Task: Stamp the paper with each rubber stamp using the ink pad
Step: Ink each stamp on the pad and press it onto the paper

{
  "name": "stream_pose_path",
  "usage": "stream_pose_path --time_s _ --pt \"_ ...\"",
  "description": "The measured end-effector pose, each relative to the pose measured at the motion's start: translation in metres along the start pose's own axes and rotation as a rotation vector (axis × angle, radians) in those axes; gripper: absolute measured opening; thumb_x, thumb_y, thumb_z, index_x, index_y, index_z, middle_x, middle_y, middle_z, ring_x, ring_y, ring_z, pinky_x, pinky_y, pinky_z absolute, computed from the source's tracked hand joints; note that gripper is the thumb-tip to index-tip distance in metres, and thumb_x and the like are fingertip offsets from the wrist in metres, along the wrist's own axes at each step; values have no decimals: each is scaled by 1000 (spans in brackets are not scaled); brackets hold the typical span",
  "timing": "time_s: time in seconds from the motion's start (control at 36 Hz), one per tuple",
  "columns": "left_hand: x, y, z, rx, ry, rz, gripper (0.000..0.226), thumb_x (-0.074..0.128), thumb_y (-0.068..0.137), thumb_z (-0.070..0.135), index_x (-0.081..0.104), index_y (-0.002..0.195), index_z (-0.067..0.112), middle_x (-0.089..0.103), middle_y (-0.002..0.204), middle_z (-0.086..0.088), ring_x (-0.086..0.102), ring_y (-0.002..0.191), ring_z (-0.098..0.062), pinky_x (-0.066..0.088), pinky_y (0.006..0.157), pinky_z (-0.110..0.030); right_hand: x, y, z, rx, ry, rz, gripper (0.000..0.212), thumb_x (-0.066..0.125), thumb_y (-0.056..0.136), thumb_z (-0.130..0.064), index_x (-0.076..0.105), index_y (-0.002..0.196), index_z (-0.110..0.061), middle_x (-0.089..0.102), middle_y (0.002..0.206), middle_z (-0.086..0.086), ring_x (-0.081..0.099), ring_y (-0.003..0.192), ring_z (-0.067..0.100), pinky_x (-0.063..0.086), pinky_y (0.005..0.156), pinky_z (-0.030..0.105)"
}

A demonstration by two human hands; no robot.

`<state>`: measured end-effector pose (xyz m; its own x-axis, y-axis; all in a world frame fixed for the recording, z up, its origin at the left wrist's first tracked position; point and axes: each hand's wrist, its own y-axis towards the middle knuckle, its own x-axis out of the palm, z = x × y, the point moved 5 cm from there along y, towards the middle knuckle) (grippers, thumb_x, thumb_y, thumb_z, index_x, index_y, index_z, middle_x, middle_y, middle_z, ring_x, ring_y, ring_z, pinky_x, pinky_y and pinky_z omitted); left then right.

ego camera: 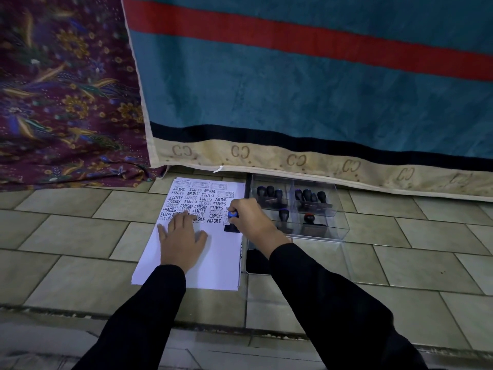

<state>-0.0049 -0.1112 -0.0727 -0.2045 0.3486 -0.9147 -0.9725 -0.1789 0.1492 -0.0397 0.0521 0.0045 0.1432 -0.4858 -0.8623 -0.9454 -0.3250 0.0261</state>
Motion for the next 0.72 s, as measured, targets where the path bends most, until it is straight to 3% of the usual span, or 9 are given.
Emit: stream_pose_path --time_s 0.06,0.25,0.42,0.56,0.64,0.72 --pt "3 -2 -1 11 10 15 46 49 91 33 43 134 18 35 149 -3 25 140 -23 7 114 -56 1 0 0 -1 13 -9 2 58 80 5 60 80 4 66 92 22 65 86 34 57 73 42" --pt "5 -2 -2 15 14 28 46 51 91 33 45 134 17 37 149 -5 27 140 -25 9 114 -57 2 -12 5 -24 74 3 18 58 84 2 64 101 0 66 95 16 64 93 27 47 69 26" --pt "4 -3 -3 19 13 41 46 51 91 33 46 133 17 38 149 -4 27 140 -24 9 115 -56 -55 -23 33 102 323 314 28 70 81 -14 68 109 -12 70 98 3 62 79 9 46 73 13" --pt "4 -2 -3 1 -10 36 46 51 90 33 45 134 19 35 151 -1 25 141 -21 6 115 -54 -125 -40 86 163 253 522 28 69 82 -14 68 109 -13 67 100 2 56 65 -2 39 56 -5" --pt "3 -2 -4 -2 -42 39 45 52 90 32 46 133 20 34 151 -1 24 142 -21 4 116 -53 -149 -51 123 248 157 516 30 67 82 -7 64 112 -10 69 98 11 54 61 4 37 55 1" --pt "2 -2 -4 0 -64 39 44 53 90 31 46 132 20 35 151 -1 24 142 -21 5 116 -53 -153 -59 152 309 24 435 26 63 82 -2 61 107 -7 67 103 14 56 79 18 38 71 14"
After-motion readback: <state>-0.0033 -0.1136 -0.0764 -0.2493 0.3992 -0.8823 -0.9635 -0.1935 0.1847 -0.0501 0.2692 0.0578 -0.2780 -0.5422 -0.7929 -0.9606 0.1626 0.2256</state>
